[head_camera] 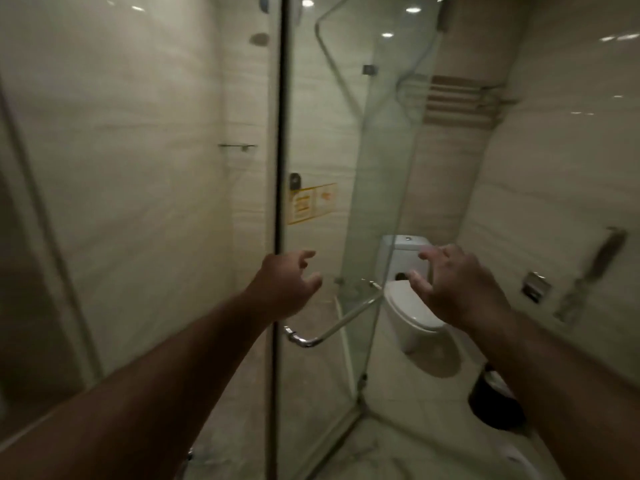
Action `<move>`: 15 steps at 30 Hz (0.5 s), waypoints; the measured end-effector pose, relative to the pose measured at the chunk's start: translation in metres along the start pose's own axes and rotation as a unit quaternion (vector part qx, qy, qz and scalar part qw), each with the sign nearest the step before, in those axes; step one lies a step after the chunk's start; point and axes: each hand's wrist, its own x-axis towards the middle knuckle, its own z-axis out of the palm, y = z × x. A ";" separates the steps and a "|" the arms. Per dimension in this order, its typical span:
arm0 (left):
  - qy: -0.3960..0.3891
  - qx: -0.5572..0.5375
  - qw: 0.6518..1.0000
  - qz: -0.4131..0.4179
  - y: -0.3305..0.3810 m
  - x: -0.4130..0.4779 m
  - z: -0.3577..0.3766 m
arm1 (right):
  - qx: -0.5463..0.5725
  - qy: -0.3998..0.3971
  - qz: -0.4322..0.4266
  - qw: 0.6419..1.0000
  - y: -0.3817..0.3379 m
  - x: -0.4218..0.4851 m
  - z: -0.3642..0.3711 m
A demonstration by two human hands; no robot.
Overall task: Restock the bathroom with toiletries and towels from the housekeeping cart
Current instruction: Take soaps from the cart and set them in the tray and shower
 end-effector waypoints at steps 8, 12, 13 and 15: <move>-0.053 0.024 0.995 0.082 0.138 0.033 0.127 | -0.053 -0.038 0.126 0.990 0.199 -0.032 -0.038; -0.079 0.019 0.987 0.139 0.216 0.044 0.188 | -0.058 -0.026 0.195 0.979 0.288 -0.065 -0.061; -0.095 0.023 0.983 0.155 0.237 0.044 0.205 | -0.059 -0.024 0.209 0.976 0.308 -0.076 -0.066; -0.124 0.027 0.973 0.194 0.279 0.043 0.240 | -0.065 -0.028 0.246 0.967 0.348 -0.097 -0.078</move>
